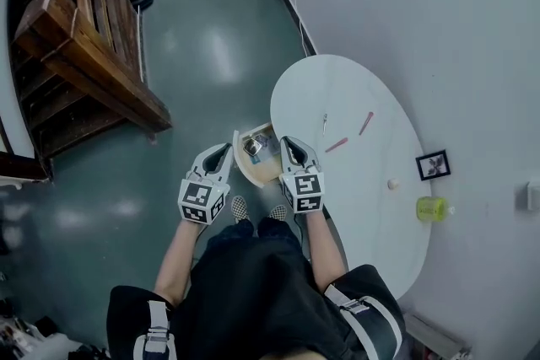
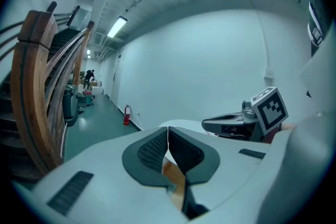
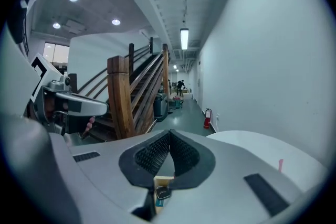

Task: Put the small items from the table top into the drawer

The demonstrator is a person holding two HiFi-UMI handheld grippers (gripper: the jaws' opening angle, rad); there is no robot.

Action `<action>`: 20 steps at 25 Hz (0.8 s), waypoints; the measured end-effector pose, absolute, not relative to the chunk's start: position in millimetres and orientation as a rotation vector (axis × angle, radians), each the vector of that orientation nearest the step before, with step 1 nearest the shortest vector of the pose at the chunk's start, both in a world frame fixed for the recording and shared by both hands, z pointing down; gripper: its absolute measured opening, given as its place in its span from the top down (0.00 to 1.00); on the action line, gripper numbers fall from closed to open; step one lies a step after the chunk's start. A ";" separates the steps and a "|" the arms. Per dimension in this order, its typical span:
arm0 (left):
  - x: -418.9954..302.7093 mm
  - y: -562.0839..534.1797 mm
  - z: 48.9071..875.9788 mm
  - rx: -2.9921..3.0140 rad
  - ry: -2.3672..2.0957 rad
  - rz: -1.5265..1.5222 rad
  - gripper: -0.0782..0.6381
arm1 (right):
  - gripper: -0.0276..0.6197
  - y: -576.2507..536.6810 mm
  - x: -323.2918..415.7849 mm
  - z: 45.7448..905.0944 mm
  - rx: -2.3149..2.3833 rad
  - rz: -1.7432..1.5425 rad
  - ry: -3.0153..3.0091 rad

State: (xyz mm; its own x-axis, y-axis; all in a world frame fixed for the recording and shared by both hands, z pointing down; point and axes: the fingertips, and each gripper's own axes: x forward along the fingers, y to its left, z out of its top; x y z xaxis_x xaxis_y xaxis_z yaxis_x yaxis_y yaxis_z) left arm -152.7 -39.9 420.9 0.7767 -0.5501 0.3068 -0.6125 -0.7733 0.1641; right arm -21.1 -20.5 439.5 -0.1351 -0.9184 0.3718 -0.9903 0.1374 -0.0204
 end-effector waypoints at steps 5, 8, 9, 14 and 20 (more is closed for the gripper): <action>-154.7 -35.8 393.1 2.793 -0.888 0.312 0.86 | 0.91 1.1 -14.4 401.4 1.938 0.255 -2.140; -157.5 -32.4 382.9 2.810 -0.884 0.283 0.86 | 0.91 14.4 -11.2 392.0 1.967 0.220 -2.126; -158.5 -31.3 380.8 2.814 -0.884 0.277 0.86 | 0.91 18.7 -10.2 390.2 1.979 0.218 -2.123; -162.0 -27.3 374.6 2.828 -0.882 0.255 0.86 | 0.91 37.9 -6.7 387.3 2.041 0.234 -2.099; -162.9 -23.5 373.7 2.859 -0.847 0.260 0.86 | 0.91 40.3 -10.7 388.0 2.070 0.240 -2.089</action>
State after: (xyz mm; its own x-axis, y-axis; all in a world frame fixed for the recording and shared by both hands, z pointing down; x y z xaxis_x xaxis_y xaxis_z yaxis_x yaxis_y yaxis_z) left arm -162.9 -23.5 373.7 0.8258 -0.5247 0.2066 -0.5504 -0.8298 0.0925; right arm -10.7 40.3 388.0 -0.0063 -0.9689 0.2474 -0.9998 0.0113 0.0186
